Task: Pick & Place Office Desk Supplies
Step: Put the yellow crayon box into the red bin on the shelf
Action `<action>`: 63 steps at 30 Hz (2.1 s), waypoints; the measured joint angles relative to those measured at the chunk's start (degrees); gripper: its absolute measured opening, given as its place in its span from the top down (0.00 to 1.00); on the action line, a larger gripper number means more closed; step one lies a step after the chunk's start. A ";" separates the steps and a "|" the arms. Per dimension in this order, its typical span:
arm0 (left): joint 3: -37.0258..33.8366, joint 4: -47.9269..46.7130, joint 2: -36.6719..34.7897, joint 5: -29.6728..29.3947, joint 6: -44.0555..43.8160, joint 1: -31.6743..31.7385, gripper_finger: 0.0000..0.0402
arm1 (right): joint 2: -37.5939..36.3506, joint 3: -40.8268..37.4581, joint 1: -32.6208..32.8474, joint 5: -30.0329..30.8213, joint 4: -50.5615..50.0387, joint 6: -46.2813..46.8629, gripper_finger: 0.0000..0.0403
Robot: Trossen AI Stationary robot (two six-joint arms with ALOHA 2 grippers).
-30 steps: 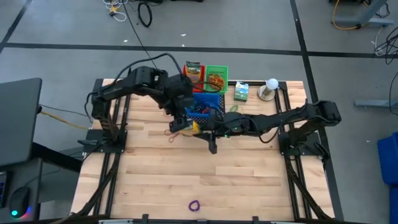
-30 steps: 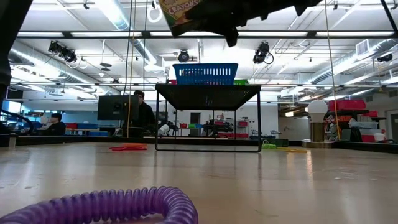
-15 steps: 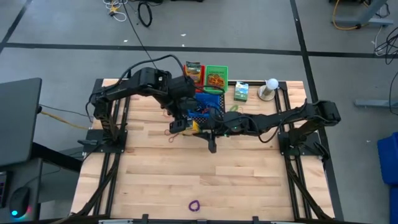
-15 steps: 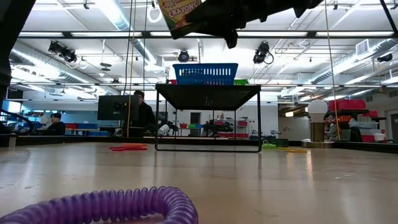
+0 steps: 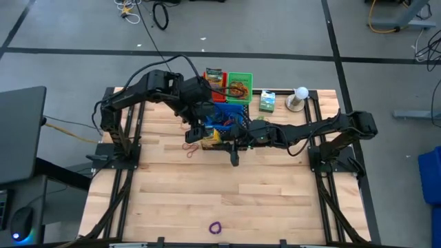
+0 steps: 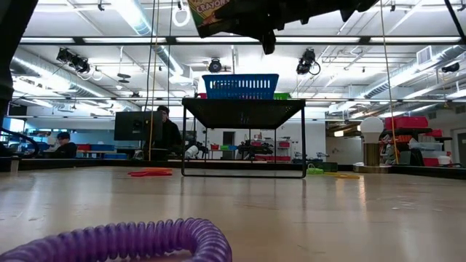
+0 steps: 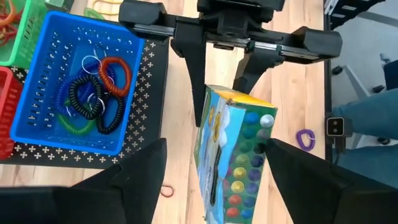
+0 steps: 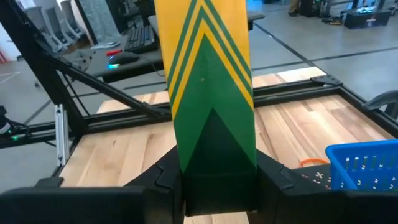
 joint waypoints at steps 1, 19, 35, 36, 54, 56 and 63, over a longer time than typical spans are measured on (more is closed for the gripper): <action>0.00 0.14 -0.04 0.00 0.28 0.10 0.29 | 0.00 0.00 -0.02 0.08 0.06 0.14 0.71; 2.67 0.13 1.37 1.96 3.61 0.25 0.32 | -0.15 0.17 -1.00 -0.12 0.58 -0.14 0.71; 2.71 -1.62 2.31 -3.21 7.69 0.78 0.72 | -0.07 0.07 -1.72 -0.07 2.04 -0.28 0.70; 2.71 -1.68 2.31 -3.21 8.09 1.12 0.74 | -0.07 0.07 -1.72 0.34 1.99 -0.28 0.70; 2.84 0.32 1.20 -10.52 27.63 19.34 0.76 | -0.07 0.07 -1.72 4.38 -9.19 2.97 0.58; 2.84 2.11 2.13 -10.70 29.86 20.57 0.76 | -0.07 0.07 -1.70 4.34 -9.18 2.97 0.65; 2.84 6.07 6.40 -11.40 36.68 23.10 0.76 | -0.07 0.07 -2.01 3.42 -8.87 2.70 0.95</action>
